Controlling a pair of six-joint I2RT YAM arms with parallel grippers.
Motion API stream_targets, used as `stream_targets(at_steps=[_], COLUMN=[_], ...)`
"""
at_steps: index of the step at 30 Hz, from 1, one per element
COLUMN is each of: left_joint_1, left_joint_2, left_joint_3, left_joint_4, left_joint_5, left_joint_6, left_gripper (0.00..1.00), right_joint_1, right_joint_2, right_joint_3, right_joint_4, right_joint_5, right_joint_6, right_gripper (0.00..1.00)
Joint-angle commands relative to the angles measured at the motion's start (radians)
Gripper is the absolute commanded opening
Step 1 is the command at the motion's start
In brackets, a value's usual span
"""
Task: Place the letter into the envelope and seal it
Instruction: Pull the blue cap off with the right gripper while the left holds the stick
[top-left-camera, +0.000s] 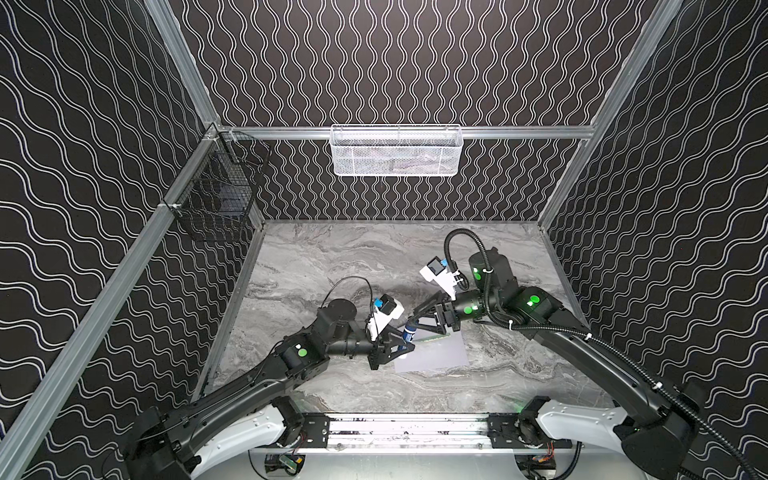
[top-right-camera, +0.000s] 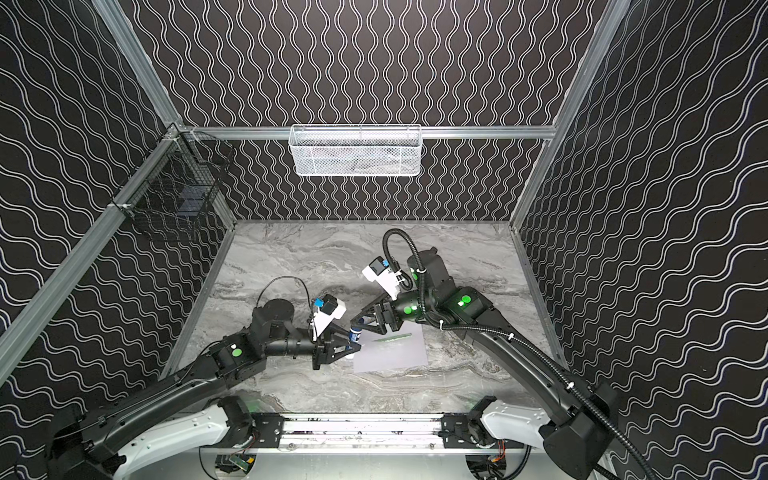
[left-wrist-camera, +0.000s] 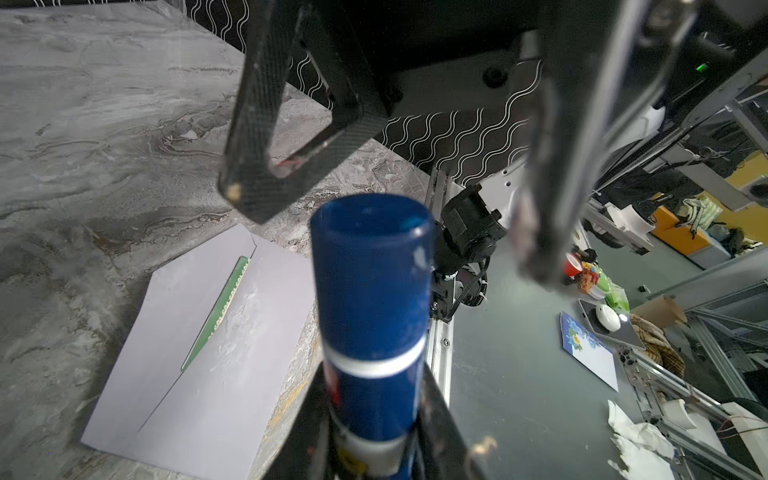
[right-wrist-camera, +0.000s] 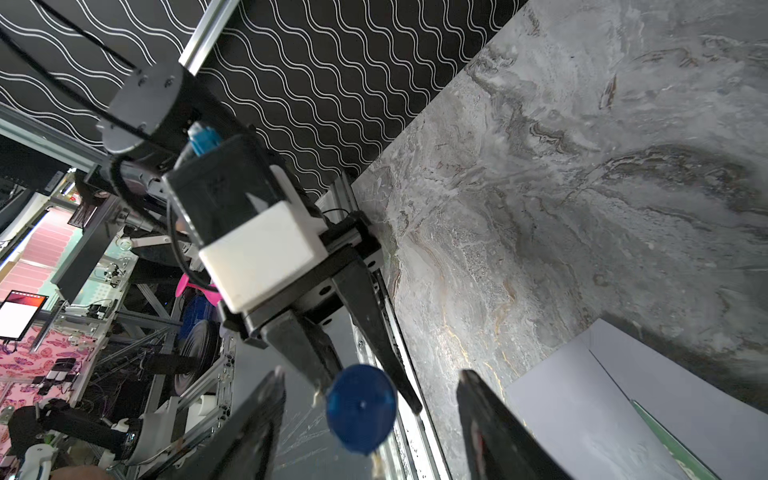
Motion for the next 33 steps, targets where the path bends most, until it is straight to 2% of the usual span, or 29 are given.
stream_targets(at_steps=[1, 6, 9, 13, 27, 33], left_joint_1=[0.0, 0.0, 0.0, 0.0, 0.0, 0.0], left_joint_2=[-0.022, -0.048, -0.05, -0.061, -0.06, -0.069], left_joint_3=[-0.017, -0.025, -0.022, -0.039, -0.027, -0.034], left_joint_4=[0.067, 0.037, 0.035, 0.083, 0.054, 0.061], left_joint_5=[-0.008, -0.06, -0.055, -0.049, -0.045, -0.05], left_joint_6=[0.05, 0.073, 0.075, 0.048, 0.047, 0.038], left_gripper=[0.0, 0.0, 0.0, 0.0, 0.0, 0.0], right_joint_1=[0.001, 0.011, 0.036, 0.065, 0.104, 0.113], right_joint_2=[-0.003, 0.006, 0.012, 0.025, 0.059, 0.051], right_joint_3=[0.007, 0.022, 0.038, 0.059, 0.084, 0.075], right_joint_4=[0.01, -0.001, -0.015, -0.026, -0.028, -0.03], right_joint_5=[-0.051, -0.054, -0.04, 0.025, 0.044, 0.044], right_joint_6=[0.023, 0.025, 0.021, 0.011, -0.002, -0.002], right_gripper=[0.66, 0.6, 0.58, 0.54, 0.3, 0.32])
